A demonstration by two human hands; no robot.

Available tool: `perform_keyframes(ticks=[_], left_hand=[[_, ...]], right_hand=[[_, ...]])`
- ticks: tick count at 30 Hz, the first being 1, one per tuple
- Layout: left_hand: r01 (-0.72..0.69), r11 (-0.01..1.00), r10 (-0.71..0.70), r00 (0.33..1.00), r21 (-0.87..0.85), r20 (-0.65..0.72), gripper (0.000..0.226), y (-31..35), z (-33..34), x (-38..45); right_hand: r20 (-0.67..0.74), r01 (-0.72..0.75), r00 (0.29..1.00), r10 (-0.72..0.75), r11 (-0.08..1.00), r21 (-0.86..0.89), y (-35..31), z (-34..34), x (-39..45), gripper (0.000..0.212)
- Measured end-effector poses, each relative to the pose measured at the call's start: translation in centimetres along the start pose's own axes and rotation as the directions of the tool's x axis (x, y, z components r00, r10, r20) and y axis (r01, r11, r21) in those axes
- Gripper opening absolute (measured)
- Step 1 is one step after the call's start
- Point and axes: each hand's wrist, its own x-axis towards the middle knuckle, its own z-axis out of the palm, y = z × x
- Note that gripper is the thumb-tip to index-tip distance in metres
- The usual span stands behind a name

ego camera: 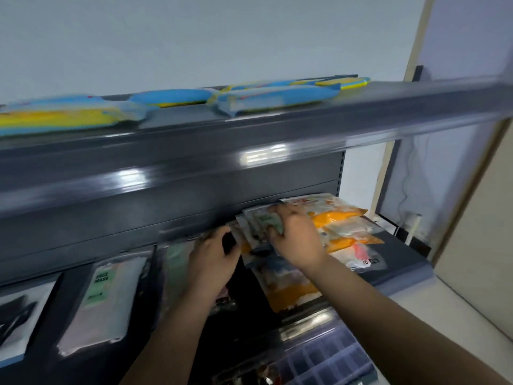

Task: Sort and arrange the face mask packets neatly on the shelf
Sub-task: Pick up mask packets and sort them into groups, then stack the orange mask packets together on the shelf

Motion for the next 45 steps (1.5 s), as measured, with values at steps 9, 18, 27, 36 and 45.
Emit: perform_keyframes(ticks=[9, 18, 27, 36, 45], left_hand=[[0.062, 0.972, -0.106, 0.976, 0.226, 0.191, 0.046, 6.7, 6.2, 1.9], [0.265, 0.879, -0.337, 0.933, 0.395, 0.123, 0.08, 8.9, 9.0, 1.5], [0.477, 0.826, -0.506, 0.862, 0.3, 0.021, 0.075, 9.3, 9.8, 1.1], [0.503, 0.836, -0.535, 0.836, -0.221, -0.123, 0.062, 9.1, 9.0, -0.3], [0.246, 0.652, -0.479, 0.867, -0.717, -0.138, 0.035, 8.1, 7.4, -3.5]], right_hand=[[0.114, -0.137, 0.982, 0.149, 0.985, -0.105, 12.0, -4.5, 2.2, 0.045], [0.316, -0.093, 0.933, 0.17, 0.965, -0.245, 18.5, -5.7, 4.8, 0.048], [0.329, -0.356, 0.894, 0.303, 0.928, 0.114, 21.8, -4.8, 7.2, 0.055], [0.498, -0.586, 0.809, 0.313, 0.496, 0.641, 22.9, -3.9, 8.1, 0.069], [0.392, -0.425, 0.905, 0.164, 0.378, 0.823, 20.1, -3.1, 7.2, 0.039]])
